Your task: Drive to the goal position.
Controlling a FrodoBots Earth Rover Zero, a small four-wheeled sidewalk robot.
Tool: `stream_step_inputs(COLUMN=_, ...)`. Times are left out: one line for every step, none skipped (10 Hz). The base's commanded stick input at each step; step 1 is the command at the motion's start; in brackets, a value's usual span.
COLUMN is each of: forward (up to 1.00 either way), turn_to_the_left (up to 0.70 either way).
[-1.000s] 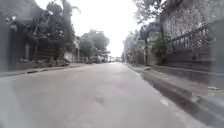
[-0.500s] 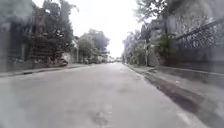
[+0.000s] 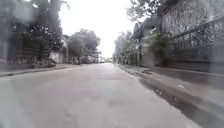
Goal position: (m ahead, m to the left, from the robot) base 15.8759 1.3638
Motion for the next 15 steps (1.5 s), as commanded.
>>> stream_step_inputs(forward=1.00, turn_to_the_left=0.00)
stream_step_inputs(forward=1.00, turn_to_the_left=0.00)
stream_step_inputs(forward=1.00, turn_to_the_left=0.00)
stream_step_inputs(forward=1.00, turn_to_the_left=0.09)
stream_step_inputs(forward=1.00, turn_to_the_left=0.25)
stream_step_inputs(forward=1.00, turn_to_the_left=0.17)
stream_step_inputs(forward=1.00, turn_to_the_left=0.02)
stream_step_inputs(forward=1.00, turn_to_the_left=0.00)
stream_step_inputs(forward=1.00, turn_to_the_left=0.00)
stream_step_inputs(forward=1.00, turn_to_the_left=0.00)
stream_step_inputs(forward=1.00, turn_to_the_left=0.00)
stream_step_inputs(forward=1.00, turn_to_the_left=0.00)
stream_step_inputs(forward=1.00, turn_to_the_left=0.00)
stream_step_inputs(forward=1.00, turn_to_the_left=0.00)
stream_step_inputs(forward=1.00, turn_to_the_left=0.00)
